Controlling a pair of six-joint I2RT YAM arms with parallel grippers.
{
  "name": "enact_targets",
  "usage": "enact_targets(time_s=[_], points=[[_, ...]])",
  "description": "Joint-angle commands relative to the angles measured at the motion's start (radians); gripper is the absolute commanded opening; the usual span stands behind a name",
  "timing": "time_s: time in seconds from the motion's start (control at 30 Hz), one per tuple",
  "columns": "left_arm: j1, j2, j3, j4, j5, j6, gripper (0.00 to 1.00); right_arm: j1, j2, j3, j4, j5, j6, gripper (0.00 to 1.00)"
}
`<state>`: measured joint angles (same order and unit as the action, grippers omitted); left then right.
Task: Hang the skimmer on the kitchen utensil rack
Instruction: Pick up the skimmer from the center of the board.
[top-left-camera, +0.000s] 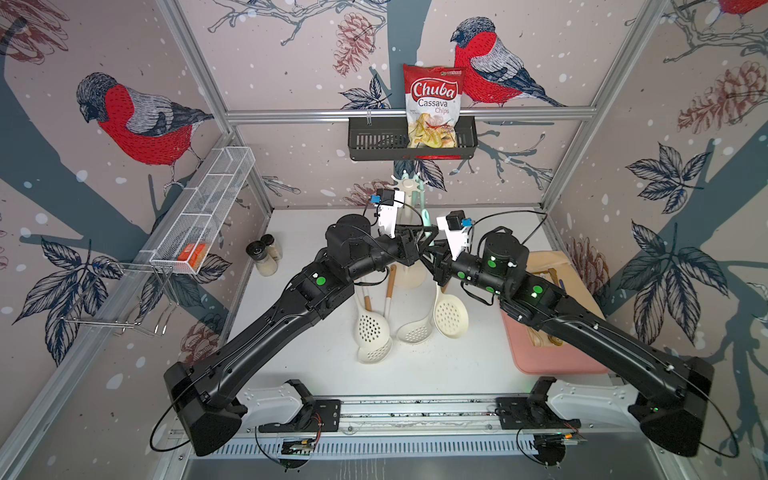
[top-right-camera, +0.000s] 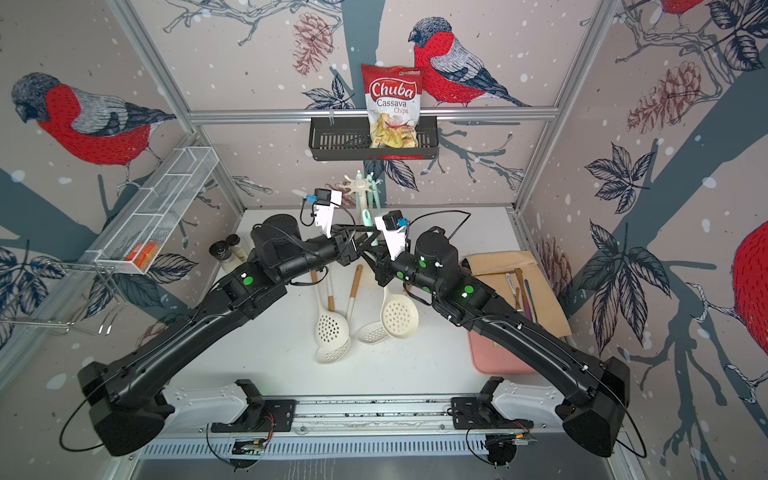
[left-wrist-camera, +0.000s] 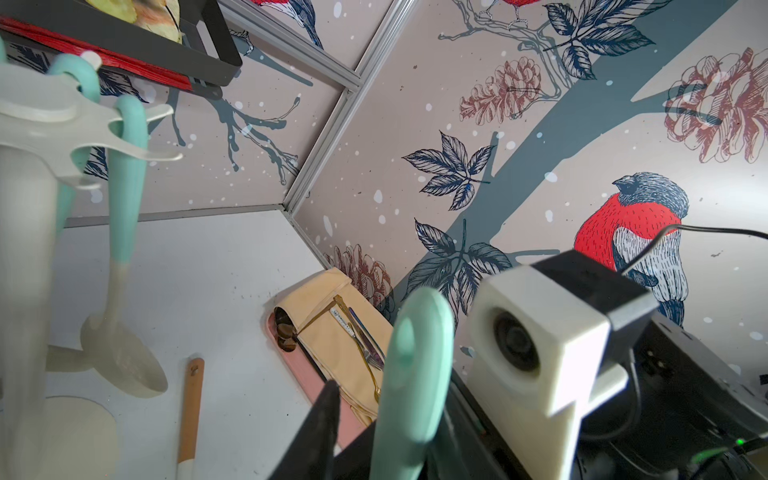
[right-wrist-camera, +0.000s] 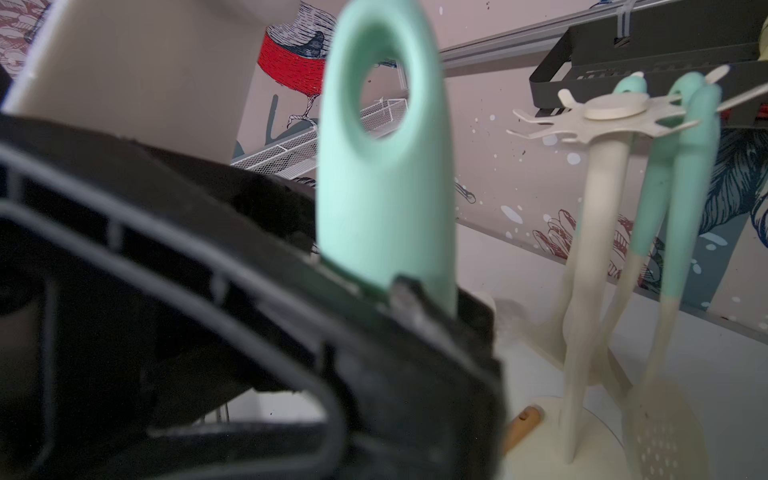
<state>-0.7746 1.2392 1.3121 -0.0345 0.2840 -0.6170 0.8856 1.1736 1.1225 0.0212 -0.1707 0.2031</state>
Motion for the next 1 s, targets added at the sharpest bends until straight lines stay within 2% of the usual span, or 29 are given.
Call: enact_targets(time_s=[0.0,0.07,0.13,0.17,0.2,0.27,0.33,0.37,0.57,0.77,0.83,0.97], points=[[0.000,0.002,-0.001,0.074,-0.020,-0.018,0.14,0.012,-0.002,-0.002,0.028,0.044,-0.033,0.00],[0.001,-0.004,-0.004,0.076,-0.029,-0.023,0.00,0.012,-0.009,-0.018,0.041,0.053,-0.033,0.00],[0.000,-0.009,-0.005,0.077,-0.036,-0.026,0.00,0.014,-0.024,-0.045,0.074,0.063,-0.033,0.00],[0.000,-0.010,-0.007,0.079,-0.042,-0.029,0.00,0.016,-0.037,-0.067,0.103,0.074,-0.031,0.03],[0.000,-0.013,-0.010,0.081,-0.043,-0.034,0.00,0.016,-0.051,-0.088,0.132,0.084,-0.031,0.14],[-0.003,-0.014,-0.007,0.071,-0.048,-0.034,0.00,0.017,-0.082,-0.135,0.209,0.115,-0.050,0.42],[-0.007,-0.015,-0.010,0.064,-0.055,-0.031,0.00,0.016,-0.099,-0.157,0.254,0.139,-0.082,0.53],[-0.007,-0.018,-0.014,0.065,-0.054,-0.030,0.00,0.016,-0.104,-0.161,0.270,0.147,-0.100,0.55],[-0.010,-0.020,-0.016,0.062,-0.049,-0.027,0.00,0.012,-0.068,-0.098,0.229,0.131,-0.149,0.50],[-0.011,-0.021,-0.018,0.054,-0.055,-0.023,0.00,0.012,-0.059,-0.089,0.234,0.132,-0.145,0.35],[-0.010,-0.021,-0.018,0.046,-0.063,-0.019,0.00,0.012,-0.059,-0.086,0.231,0.129,-0.149,0.35],[-0.012,-0.023,-0.017,0.025,-0.080,-0.007,0.00,0.013,-0.065,-0.086,0.227,0.129,-0.151,0.41]])
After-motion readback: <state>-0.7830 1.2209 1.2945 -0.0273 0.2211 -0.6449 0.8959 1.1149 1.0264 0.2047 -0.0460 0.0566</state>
